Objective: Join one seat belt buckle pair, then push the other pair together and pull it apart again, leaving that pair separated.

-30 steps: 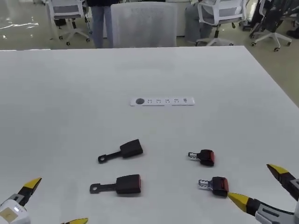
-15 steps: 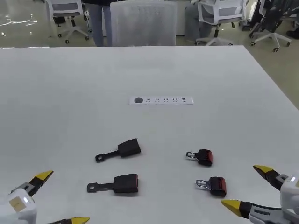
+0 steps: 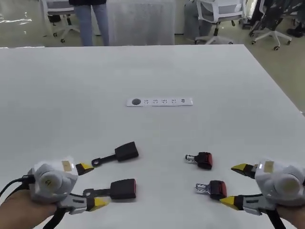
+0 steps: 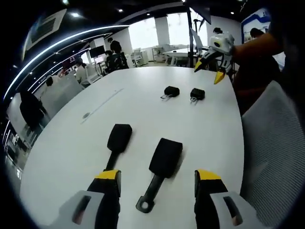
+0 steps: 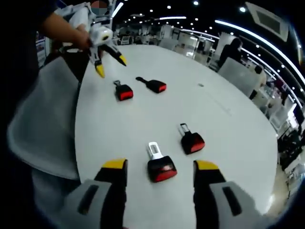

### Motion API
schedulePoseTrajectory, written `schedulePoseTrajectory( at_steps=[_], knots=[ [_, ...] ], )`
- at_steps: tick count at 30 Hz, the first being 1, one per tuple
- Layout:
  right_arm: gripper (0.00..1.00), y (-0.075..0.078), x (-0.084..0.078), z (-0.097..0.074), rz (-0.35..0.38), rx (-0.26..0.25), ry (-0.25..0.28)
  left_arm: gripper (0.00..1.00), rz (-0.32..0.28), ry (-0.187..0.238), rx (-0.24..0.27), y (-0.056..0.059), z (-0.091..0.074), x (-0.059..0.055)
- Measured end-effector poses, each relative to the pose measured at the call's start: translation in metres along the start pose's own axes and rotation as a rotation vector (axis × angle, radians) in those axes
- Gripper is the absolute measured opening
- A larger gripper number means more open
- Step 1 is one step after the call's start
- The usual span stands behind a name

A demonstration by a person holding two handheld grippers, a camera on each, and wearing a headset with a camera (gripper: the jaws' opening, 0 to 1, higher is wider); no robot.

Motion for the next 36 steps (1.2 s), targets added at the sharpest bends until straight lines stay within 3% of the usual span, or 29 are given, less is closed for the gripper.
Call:
schedulePoseTrajectory(
  at_steps=[4,7,8,11,15,19,24,29,36],
  knots=[
    [0.49,0.001,-0.001,0.016,-0.064,0.060,-0.047,0.62,0.031,-0.044,-0.083,0.001,0.019,-0.001],
    [0.44,0.003,-0.007,0.027,-0.106,0.113,-0.098,0.57,0.034,-0.096,-0.165,0.007,0.034,-0.008],
    [0.43,0.001,-0.011,0.030,-0.089,0.146,-0.131,0.57,0.038,-0.100,-0.170,0.007,0.036,-0.009],
    [0.44,0.009,-0.016,0.037,-0.109,0.157,-0.162,0.57,0.053,-0.121,-0.195,0.008,0.046,-0.011],
    [0.42,0.016,-0.021,0.042,-0.119,0.183,-0.200,0.54,0.060,-0.159,-0.202,0.005,0.055,-0.013],
    [0.42,0.020,-0.024,0.048,-0.131,0.198,-0.225,0.49,0.053,-0.161,-0.219,0.005,0.061,-0.013],
    [0.37,0.019,-0.033,0.057,-0.144,0.233,-0.267,0.44,0.066,-0.203,-0.241,0.004,0.066,-0.017],
    [0.34,0.019,-0.032,0.060,-0.166,0.249,-0.264,0.40,0.119,-0.211,-0.257,0.006,0.068,-0.018],
    [0.33,0.020,-0.031,0.063,-0.190,0.260,-0.283,0.33,0.109,-0.228,-0.257,0.000,0.067,-0.019]
  ],
)
Point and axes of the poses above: the centre of the closed fingertips' face, and the gripper's own axes: z roughly forward along the fingers, y roughly to its right, x roughly out of its top, the point moved 5 cm from there along -z, roughly backward along the fingers, and after that the axes turned 10 degrees about z, right-handed, at the moved point
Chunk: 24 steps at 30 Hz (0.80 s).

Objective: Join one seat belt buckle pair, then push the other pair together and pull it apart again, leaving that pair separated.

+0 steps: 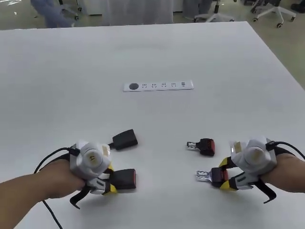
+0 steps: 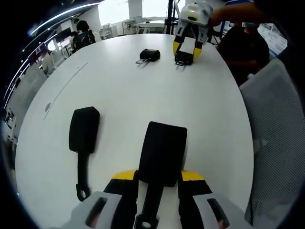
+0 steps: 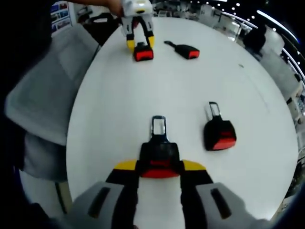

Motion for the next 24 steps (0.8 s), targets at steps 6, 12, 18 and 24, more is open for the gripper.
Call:
schedulePoseTrajectory(
  at_steps=[6,12,18,24],
  knots=[
    [0.33,0.000,0.001,0.001,-0.014,0.014,-0.023,0.33,0.025,-0.016,-0.008,0.000,0.000,0.001],
    [0.33,0.000,0.003,0.001,-0.022,0.008,-0.034,0.32,0.061,-0.039,-0.022,-0.001,0.001,0.002],
    [0.33,-0.005,0.011,0.006,-0.022,0.000,-0.029,0.32,0.074,-0.060,-0.031,-0.002,0.002,0.003],
    [0.33,-0.016,0.023,0.012,-0.012,0.001,-0.005,0.32,0.077,-0.068,-0.030,-0.002,0.002,0.003]
  ],
)
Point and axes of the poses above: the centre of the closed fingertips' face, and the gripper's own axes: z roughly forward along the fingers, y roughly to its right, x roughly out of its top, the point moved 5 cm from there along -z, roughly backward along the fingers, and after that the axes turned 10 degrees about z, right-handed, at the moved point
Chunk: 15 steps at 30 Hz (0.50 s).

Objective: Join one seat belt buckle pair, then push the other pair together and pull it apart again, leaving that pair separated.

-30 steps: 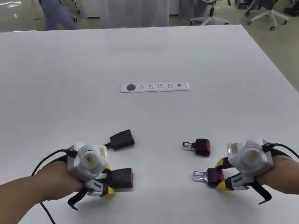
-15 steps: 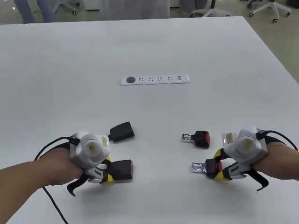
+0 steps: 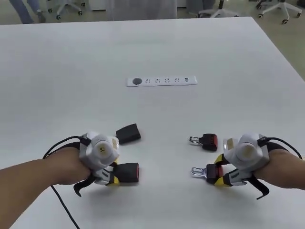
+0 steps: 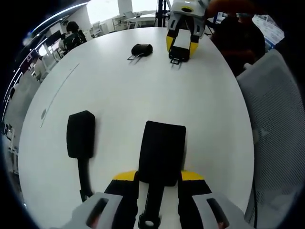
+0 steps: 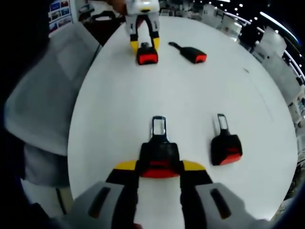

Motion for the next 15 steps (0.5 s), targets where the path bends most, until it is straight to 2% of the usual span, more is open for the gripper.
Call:
schedulePoseTrajectory(
  at_steps=[8,15],
  knots=[
    [0.33,-0.011,0.027,0.015,-0.014,0.004,0.036,0.32,0.013,-0.022,-0.007,0.000,0.001,0.002],
    [0.33,-0.024,0.059,0.032,-0.011,0.012,0.081,0.32,0.018,-0.037,-0.012,0.000,0.001,0.002]
  ],
)
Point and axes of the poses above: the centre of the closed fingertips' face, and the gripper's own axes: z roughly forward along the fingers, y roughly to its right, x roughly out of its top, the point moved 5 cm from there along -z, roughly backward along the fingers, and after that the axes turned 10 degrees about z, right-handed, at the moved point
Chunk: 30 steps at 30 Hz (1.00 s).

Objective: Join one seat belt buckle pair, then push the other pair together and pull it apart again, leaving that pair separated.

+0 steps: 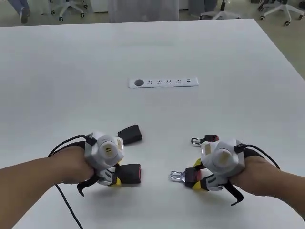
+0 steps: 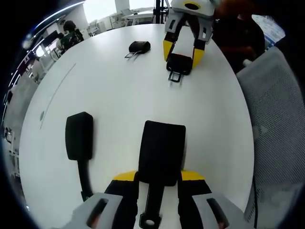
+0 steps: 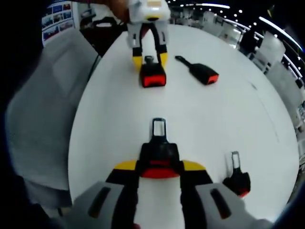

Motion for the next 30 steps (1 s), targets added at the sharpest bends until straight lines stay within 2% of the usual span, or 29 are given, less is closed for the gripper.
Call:
schedulePoseTrajectory(
  at_steps=[7,13,20,23,25,27,30],
  knots=[
    [0.33,-0.008,0.031,0.020,-0.022,0.001,0.021,0.32,0.012,0.001,-0.008,-0.001,0.000,-0.001],
    [0.33,-0.012,0.046,0.030,-0.025,0.005,0.025,0.32,0.017,-0.011,-0.013,0.000,0.000,0.000],
    [0.33,-0.014,0.058,0.038,-0.030,0.008,0.030,0.32,0.025,-0.020,-0.014,0.000,0.000,0.000],
    [0.32,-0.016,0.062,0.040,-0.061,0.008,0.024,0.32,0.024,-0.024,-0.015,0.000,0.001,0.001],
    [0.32,-0.017,0.065,0.039,-0.052,0.009,0.037,0.32,0.028,-0.032,-0.016,0.000,0.001,0.001],
    [0.32,-0.017,0.066,0.042,-0.081,-0.005,0.026,0.32,0.035,-0.040,-0.019,0.000,0.001,0.002],
    [0.32,-0.017,0.068,0.043,-0.067,0.001,0.038,0.32,0.048,-0.042,-0.021,0.000,0.001,0.002]
  ],
)
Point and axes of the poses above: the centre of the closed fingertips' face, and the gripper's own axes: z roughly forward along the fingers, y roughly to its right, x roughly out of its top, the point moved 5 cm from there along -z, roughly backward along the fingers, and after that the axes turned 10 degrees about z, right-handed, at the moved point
